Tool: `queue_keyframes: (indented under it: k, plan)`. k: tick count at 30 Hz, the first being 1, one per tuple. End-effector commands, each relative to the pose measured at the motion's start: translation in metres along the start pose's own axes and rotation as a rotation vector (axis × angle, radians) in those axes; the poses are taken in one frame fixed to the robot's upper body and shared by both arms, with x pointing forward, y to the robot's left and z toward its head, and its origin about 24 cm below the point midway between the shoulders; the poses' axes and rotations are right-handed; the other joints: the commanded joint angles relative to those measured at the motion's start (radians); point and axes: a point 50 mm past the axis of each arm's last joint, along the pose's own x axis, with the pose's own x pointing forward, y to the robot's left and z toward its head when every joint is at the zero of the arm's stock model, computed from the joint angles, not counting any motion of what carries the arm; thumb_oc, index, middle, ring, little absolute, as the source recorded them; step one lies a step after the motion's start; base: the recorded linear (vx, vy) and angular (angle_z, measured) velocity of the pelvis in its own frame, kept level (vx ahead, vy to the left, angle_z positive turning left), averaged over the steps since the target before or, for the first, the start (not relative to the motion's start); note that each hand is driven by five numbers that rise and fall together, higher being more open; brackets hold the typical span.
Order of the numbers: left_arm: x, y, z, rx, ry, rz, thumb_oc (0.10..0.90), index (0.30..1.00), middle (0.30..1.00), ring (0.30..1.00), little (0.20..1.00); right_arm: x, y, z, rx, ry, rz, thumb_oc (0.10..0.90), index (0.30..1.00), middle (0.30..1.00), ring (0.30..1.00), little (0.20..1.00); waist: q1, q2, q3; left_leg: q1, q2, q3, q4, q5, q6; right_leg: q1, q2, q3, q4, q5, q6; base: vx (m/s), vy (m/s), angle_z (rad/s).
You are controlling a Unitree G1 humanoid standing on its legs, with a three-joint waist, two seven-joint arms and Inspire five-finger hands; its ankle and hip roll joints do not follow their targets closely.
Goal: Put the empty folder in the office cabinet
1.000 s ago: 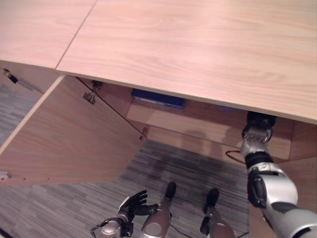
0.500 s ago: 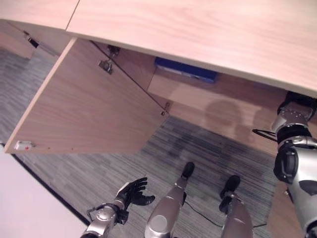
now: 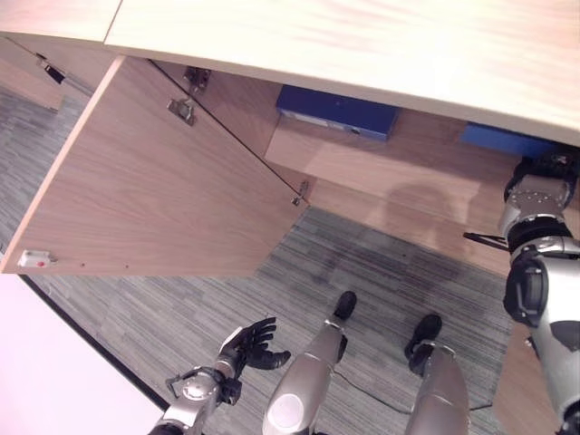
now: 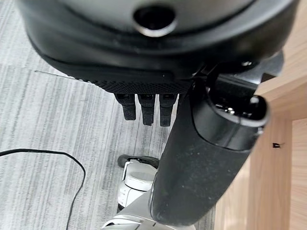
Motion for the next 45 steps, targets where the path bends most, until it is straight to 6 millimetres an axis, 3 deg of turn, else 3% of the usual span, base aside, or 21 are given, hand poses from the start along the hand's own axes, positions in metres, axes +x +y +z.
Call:
queue_keyframes:
  k: [1,4,11,13,22,23,29,37,45]
  plan:
    - [-0.019,0.038,-0.013,0.072,0.059,0.112,0.8,0.9,0.9,0.9,0.9,-0.004,0.037,0.018,-0.055,-0.08,0.135,0.8,0.9,0.9,0.9,0.9,0.001,-0.019,-0.042,-0.009,0.035,0.037,0.037,-0.09,0.033,0.108,0.043,0.105,0.084,-0.21,0.078,0.0,-0.003,-0.1]
    - [-0.02,0.043,-0.011,0.085,0.055,0.139,0.8,0.9,0.9,0.9,0.9,-0.002,0.018,0.007,-0.05,-0.042,0.062,0.8,0.9,0.9,0.9,0.9,-0.004,-0.025,-0.036,-0.007,0.037,0.035,0.055,-0.101,0.032,0.114,0.049,0.104,0.089,-0.224,0.07,-0.02,-0.012,-0.07]
    - [-0.023,0.049,-0.011,0.085,0.056,0.171,0.8,0.9,0.9,0.9,0.9,0.001,0.005,0.008,-0.089,-0.039,-0.015,0.8,0.9,0.9,0.9,0.9,-0.006,-0.034,-0.03,-0.019,0.036,0.033,0.086,-0.114,0.029,0.119,0.053,0.098,0.1,-0.232,0.063,-0.02,-0.004,-0.01]
    - [-0.022,0.052,-0.012,0.106,0.076,0.198,0.8,0.9,0.9,0.9,0.9,0.003,-0.007,0.009,-0.153,-0.02,-0.144,0.8,0.9,0.9,0.9,0.9,-0.011,-0.045,-0.034,-0.01,0.038,0.033,0.073,-0.112,0.026,0.132,0.057,0.095,0.085,-0.225,0.063,0.0,0.0,0.0]
    - [-0.025,0.055,-0.029,0.152,0.162,0.251,0.8,0.9,0.9,0.9,0.9,0.0,-0.029,-0.001,-0.353,0.041,-0.358,0.8,0.9,0.9,0.9,0.9,-0.018,-0.079,-0.056,0.07,0.043,0.027,-0.029,-0.084,0.017,0.217,0.069,0.075,-0.014,-0.192,0.065,0.01,-0.013,-0.04]
    - [-0.024,0.054,-0.032,0.143,0.175,0.27,0.8,0.9,0.9,0.9,0.9,-0.004,-0.033,-0.012,-0.413,0.057,-0.38,0.8,0.9,0.9,0.9,0.9,-0.017,-0.085,-0.063,0.088,0.042,0.024,-0.049,-0.079,0.015,0.239,0.07,0.073,-0.035,-0.184,0.067,0.03,-0.005,-0.02]
    - [-0.022,0.043,-0.045,0.077,0.213,0.289,0.8,0.9,0.9,0.9,0.9,-0.014,-0.047,-0.035,-0.485,0.087,-0.438,0.8,0.9,0.9,0.9,0.9,-0.019,-0.098,-0.081,0.147,0.042,0.019,-0.127,-0.05,0.013,0.298,0.069,0.059,-0.107,-0.149,0.073,0.01,0.0,-0.01]
    - [-0.02,0.027,-0.054,0.045,0.243,0.249,0.8,0.9,0.9,0.9,0.9,-0.016,-0.067,-0.04,-0.531,0.103,-0.479,0.8,0.9,0.9,0.9,0.9,-0.015,-0.107,-0.106,0.2,0.049,0.007,-0.225,-0.005,0.016,0.354,0.065,0.039,-0.194,-0.114,0.08,0.02,-0.001,0.03]
    - [-0.016,0.021,-0.056,0.019,0.252,0.248,0.8,0.9,0.9,0.9,0.9,-0.018,-0.08,-0.045,-0.548,0.119,-0.471,0.8,0.9,0.9,0.9,0.9,-0.008,-0.105,-0.118,0.227,0.055,-0.001,-0.265,0.012,0.021,0.371,0.064,0.029,-0.202,-0.112,0.083,0.02,0.0,0.02]
